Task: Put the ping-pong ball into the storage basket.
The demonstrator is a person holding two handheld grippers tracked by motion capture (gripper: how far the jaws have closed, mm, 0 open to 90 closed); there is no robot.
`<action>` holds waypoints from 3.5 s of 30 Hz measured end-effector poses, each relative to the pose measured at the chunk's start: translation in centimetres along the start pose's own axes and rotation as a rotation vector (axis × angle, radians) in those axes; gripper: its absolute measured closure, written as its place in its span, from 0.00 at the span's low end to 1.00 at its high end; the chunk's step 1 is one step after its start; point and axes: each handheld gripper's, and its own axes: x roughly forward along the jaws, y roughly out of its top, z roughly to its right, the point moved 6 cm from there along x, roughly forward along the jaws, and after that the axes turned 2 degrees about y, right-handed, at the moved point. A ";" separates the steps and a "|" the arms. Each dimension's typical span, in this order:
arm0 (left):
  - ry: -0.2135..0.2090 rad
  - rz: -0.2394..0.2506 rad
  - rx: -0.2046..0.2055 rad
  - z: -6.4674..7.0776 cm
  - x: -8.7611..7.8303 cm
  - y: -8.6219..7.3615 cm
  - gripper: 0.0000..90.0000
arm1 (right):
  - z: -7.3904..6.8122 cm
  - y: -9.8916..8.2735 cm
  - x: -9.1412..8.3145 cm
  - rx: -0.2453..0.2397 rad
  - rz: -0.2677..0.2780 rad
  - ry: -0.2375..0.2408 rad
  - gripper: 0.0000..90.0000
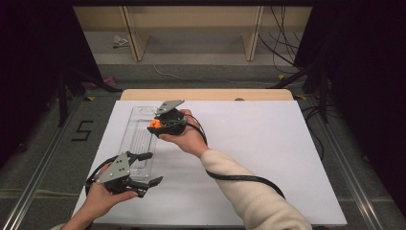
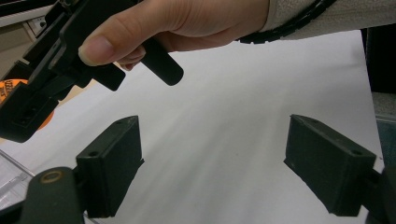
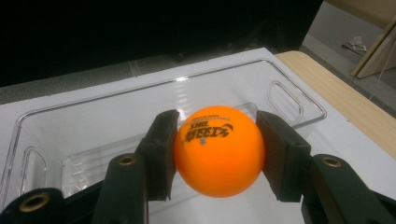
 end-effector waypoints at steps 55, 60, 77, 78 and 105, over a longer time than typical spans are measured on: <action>-0.003 0.000 0.004 0.1 0.0 0.0 0.20 | -0.7 1.1 2.0 -0.020 -0.017 0.031 0.57; -0.003 -0.001 0.004 0.1 0.0 0.0 0.20 | -0.7 1.1 2.2 -0.018 -0.020 0.033 0.57; -0.003 -0.001 0.002 0.1 0.0 0.0 0.20 | -0.9 1.6 2.9 -0.030 -0.026 0.045 0.57; -0.003 0.000 0.002 0.1 0.0 0.0 0.20 | -0.9 1.7 2.9 -0.031 -0.027 0.044 0.57; -0.003 -0.001 0.003 0.1 -0.1 0.0 0.20 | -0.9 2.0 4.2 -0.027 -0.040 0.056 0.57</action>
